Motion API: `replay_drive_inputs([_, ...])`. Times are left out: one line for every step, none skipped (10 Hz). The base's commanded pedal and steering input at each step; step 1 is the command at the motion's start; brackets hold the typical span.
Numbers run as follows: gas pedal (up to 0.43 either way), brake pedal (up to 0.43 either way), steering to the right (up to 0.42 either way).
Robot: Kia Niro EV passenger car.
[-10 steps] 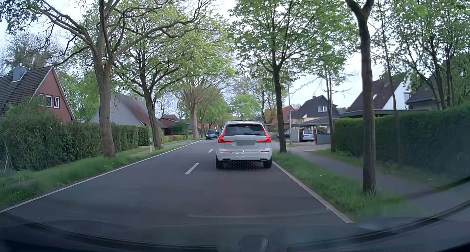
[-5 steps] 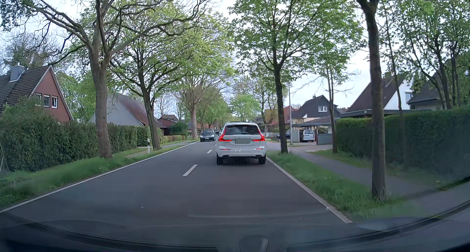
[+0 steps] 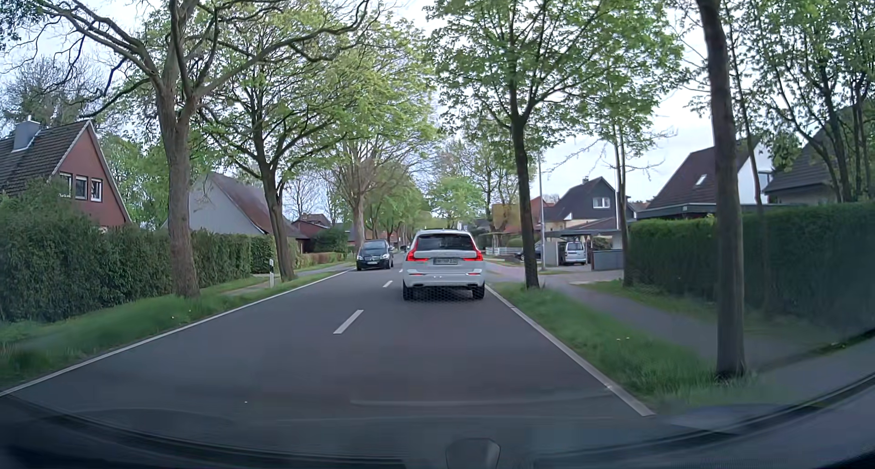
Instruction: Follow the waypoints while adhering to traffic rules and regulations
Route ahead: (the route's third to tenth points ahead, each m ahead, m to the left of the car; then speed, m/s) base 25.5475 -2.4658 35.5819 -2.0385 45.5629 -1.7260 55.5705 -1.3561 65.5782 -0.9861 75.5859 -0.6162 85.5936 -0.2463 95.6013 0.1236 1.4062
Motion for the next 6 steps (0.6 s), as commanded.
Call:
replay_drive_inputs([0.118,0.000,0.008])
replay_drive_inputs([0.118,0.000,0.008])
replay_drive_inputs([0.118,0.000,0.007])
replay_drive_inputs([0.118,0.000,0.007])
replay_drive_inputs([0.118,0.000,0.006])
replay_drive_inputs([0.130,0.000,0.006])
